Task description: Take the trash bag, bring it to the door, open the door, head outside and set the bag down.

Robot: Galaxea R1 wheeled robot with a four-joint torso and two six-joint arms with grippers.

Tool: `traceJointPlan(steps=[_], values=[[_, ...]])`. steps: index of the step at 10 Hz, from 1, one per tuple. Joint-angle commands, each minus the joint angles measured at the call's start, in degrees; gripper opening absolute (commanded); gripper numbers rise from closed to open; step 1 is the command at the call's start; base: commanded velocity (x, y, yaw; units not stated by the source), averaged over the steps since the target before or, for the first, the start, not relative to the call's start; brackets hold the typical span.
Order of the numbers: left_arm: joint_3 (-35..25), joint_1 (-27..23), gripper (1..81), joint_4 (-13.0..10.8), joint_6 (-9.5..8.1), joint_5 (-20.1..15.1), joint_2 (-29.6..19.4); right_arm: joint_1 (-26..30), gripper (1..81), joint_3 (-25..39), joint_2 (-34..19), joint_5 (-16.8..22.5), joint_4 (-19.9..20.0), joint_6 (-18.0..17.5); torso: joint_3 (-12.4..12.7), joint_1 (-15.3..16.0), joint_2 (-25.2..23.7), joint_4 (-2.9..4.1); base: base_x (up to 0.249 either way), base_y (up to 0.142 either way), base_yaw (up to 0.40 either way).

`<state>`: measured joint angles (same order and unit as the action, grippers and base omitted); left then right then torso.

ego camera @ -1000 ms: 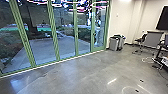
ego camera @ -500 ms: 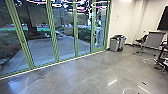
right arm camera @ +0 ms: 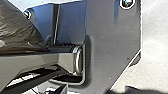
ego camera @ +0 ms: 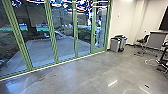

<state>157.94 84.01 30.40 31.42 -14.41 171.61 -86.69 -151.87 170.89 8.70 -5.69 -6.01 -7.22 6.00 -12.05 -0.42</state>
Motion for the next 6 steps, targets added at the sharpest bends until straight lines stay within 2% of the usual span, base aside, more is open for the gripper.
traceJointPlan(steps=[1, 3, 6], values=[[0.09, -2.31, 1.0, -0.08, 0.66, -0.98, -0.03, 2.7, 81.1, 0.01, -0.08, 3.51, -0.28, 0.12, 0.0, 0.0, 0.0, 0.0, 0.17, 0.0, 0.0], [0.09, -1.96, 1.0, -0.08, 1.02, 0.78, 0.14, 2.7, 81.1, 0.01, 0.01, 3.51, -0.28, 0.12, 0.0, 0.0, 0.0, 0.0, 0.164, 0.0, 0.0], [0.09, -1.96, 1.0, -0.08, 1.02, 0.96, 0.23, 2.53, 81.1, -0.17, 0.09, 3.51, -0.28, 0.12, 0.0, 0.0, 0.0, 0.0, 0.164, 0.0, 0.0]])
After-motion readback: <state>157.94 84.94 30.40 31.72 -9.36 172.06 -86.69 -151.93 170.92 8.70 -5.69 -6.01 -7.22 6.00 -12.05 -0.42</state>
